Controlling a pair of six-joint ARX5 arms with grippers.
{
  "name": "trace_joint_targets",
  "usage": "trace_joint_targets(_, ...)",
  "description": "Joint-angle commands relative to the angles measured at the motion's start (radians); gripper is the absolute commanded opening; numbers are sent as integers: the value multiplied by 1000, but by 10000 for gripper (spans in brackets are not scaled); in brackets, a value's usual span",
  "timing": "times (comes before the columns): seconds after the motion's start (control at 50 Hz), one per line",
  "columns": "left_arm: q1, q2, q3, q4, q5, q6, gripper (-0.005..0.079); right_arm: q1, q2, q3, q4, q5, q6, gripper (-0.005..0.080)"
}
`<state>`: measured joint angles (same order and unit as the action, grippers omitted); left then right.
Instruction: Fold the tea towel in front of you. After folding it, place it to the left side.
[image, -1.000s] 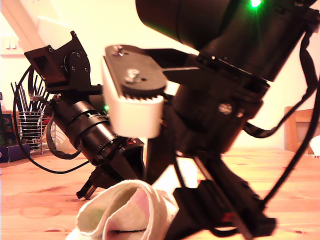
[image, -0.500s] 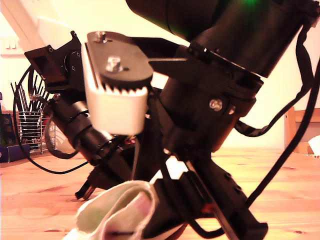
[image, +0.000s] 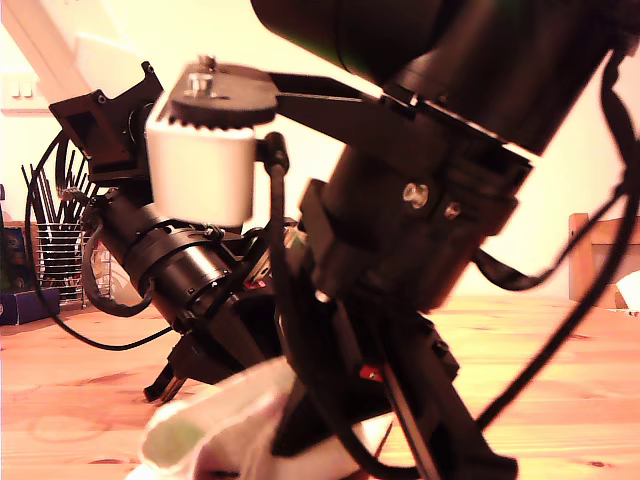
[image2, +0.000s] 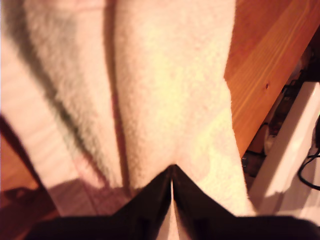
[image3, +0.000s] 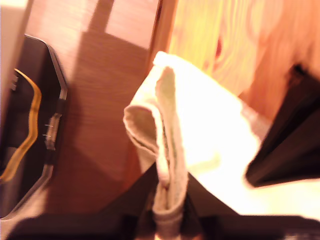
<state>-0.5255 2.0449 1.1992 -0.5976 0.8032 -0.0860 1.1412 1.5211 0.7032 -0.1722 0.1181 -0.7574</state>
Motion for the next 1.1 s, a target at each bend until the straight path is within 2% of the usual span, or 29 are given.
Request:
trace_joint_targets(0.0, -3, 64, -45, 38, -19, 17, -22, 27, -51, 8, -6, -21, 86, -11)
trace_joint_targets(0.14, 2, 64, -44, 79, -19, 17, -22, 37, -111, 8, -30, -56, 174, -11)
trace_joint_targets(0.4, 15, 62, -27, 115, -19, 20, -22, 37, -185, 8, -138, -91, 239, -11)
trace_joint_targets(0.58, 20, 60, -1, 119, -21, 27, -22, 37, -225, 8, -155, -121, 317, -11)
trace_joint_targets(0.7, 19, 46, 6, 120, -39, 63, -22, 37, -258, 12, -178, -146, 359, -11)
trace_joint_targets(0.82, 19, 2, 7, 134, -99, 121, -22, 36, -289, 12, -193, -155, 401, -11)
trace_joint_targets(1.08, 19, -110, 7, 194, -166, 157, -22, 8, -302, 12, -217, -189, 493, -11)
